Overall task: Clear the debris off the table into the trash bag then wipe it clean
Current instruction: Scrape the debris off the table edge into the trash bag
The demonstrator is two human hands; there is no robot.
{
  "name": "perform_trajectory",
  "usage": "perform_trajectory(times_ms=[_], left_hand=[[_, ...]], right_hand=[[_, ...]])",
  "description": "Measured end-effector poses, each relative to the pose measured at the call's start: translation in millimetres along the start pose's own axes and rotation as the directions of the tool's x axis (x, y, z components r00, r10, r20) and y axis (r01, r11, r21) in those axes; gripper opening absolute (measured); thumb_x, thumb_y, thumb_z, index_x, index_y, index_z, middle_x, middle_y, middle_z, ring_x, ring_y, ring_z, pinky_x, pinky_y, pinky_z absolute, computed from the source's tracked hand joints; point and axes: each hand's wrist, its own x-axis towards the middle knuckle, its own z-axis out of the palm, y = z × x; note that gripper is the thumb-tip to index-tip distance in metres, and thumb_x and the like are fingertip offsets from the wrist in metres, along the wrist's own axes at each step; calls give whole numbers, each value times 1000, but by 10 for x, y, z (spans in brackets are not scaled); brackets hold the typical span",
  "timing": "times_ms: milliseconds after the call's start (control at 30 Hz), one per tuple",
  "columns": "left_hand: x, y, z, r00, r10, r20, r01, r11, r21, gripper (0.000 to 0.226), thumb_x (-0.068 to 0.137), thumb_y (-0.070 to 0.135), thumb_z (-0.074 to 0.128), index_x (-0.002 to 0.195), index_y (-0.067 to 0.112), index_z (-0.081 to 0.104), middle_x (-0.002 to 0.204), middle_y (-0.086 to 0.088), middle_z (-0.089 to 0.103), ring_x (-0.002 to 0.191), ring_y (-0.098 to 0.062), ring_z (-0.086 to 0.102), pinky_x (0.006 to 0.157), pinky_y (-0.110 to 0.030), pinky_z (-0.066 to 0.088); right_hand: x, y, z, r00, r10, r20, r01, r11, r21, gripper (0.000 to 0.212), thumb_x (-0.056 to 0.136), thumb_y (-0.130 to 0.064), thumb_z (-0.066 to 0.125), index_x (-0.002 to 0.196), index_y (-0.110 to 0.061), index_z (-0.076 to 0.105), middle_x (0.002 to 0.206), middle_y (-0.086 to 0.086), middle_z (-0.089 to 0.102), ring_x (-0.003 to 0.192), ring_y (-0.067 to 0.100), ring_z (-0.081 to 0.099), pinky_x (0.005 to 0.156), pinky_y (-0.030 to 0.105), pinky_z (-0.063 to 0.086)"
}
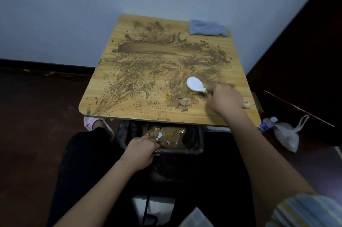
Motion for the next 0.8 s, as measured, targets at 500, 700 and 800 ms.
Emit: perform_trajectory(times_ms=[500,700,800], left_hand=[[-28,-35,-36,1000,3,9,-3,1000,6,28,93,26,43,114,26,61,116,6,57,116,-18,47,83,-31,42],[-42,-61,-25,1000,-5,12,5,1000,15,29,92,24,42,115,25,60,117,6,57,117,-18,46,84,-32,41],[-46,-68,-27,1000,-6,12,5,1000,19,29,91,22,42,113,25,61,116,6,57,116,-18,47,83,-32,42]], right_hand=[[120,-251,25,998,-59,-13,58,997,-47,27,91,-17,49,109,-26,67,99,5,61,86,27,58,66,29,34],[50,-270,35,987,-124,-100,121,992,-41,27,92,-21,48,114,-26,64,105,8,60,94,29,60,70,33,32],[75,-330,60,986,-129,-108,122,990,-69,29,91,-16,50,116,-24,61,110,6,58,101,27,57,90,39,33]])
